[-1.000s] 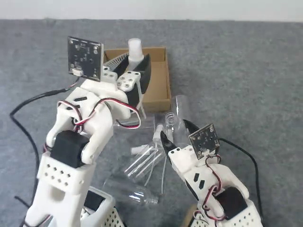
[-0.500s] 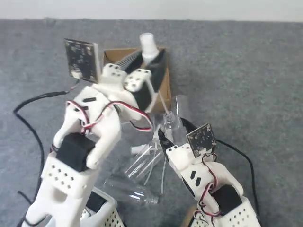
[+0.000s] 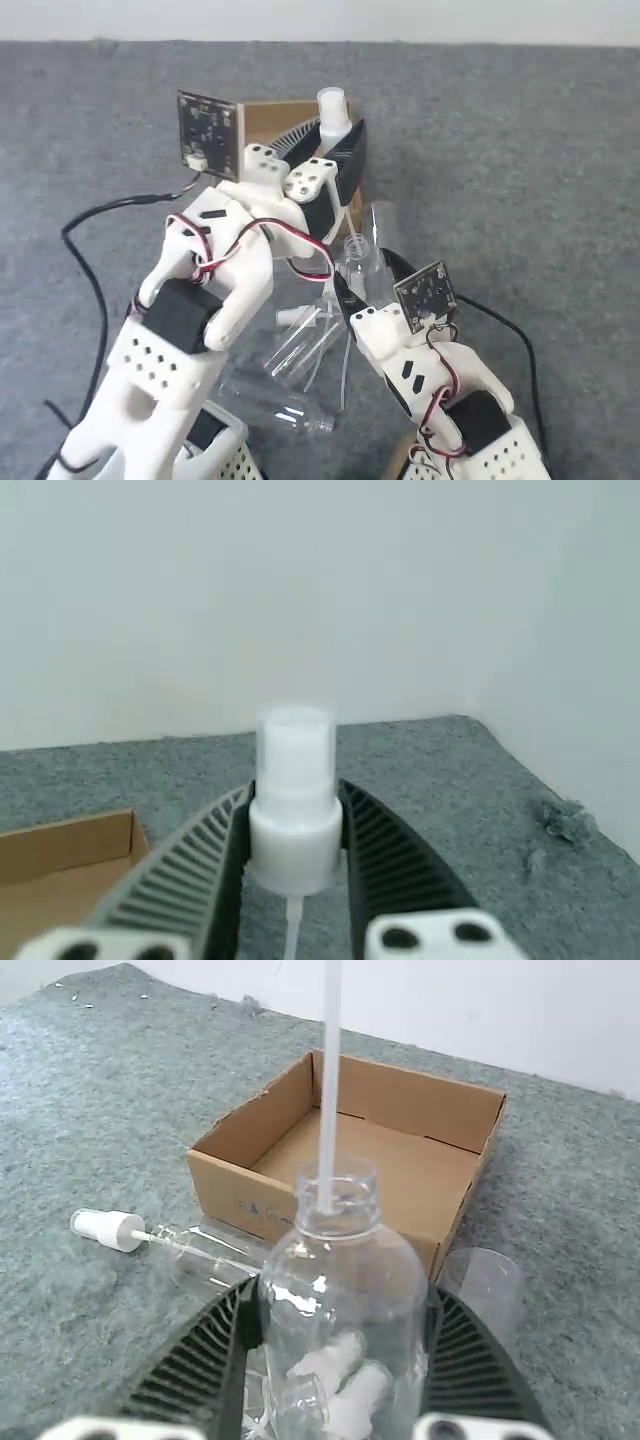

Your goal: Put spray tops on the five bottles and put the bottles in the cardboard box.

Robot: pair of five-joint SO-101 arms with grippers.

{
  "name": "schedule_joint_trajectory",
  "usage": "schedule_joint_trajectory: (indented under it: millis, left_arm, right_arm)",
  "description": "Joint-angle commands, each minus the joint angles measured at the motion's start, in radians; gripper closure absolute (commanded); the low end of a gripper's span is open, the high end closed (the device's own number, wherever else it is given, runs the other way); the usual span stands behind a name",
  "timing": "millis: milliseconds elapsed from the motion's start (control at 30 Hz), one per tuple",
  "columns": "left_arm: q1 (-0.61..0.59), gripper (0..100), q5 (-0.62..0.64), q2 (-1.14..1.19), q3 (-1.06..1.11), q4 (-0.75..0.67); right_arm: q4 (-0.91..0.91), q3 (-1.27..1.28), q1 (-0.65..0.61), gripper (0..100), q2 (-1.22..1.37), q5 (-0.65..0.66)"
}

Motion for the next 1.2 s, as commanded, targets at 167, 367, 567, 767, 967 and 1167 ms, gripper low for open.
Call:
schedule_joint_trajectory:
  millis: [167,367,567,767,967,1167]
  left_arm:
    - [-0.008,99,-0.029,-0.058,-0.012,-0.057]
    - [-0.048,99,-0.037,-0.161,0.028,-0.057]
    - [-0.046,99,-0.069,-0.18,0.107,-0.117]
    - [-0.037,99,-0.069,-0.181,0.16,-0.164]
    - [-0.014,99,-0.069,-0.18,0.174,-0.161]
    - [0.021,99,-0.089,-0.18,0.213,-0.163]
  right_arm:
    - [-0.03,-0.02,-0.007,86.1,-0.016,-0.005]
    - [-0.031,-0.017,-0.01,86.3,-0.016,0.023]
    - [-0.062,0.008,-0.012,86.4,-0.016,0.071]
    - [-0.087,0.026,-0.012,86.4,-0.016,0.072]
    - [-0.087,0.026,-0.012,86.4,-0.016,0.072]
    - [-0.087,0.026,-0.012,86.4,-0.016,0.072]
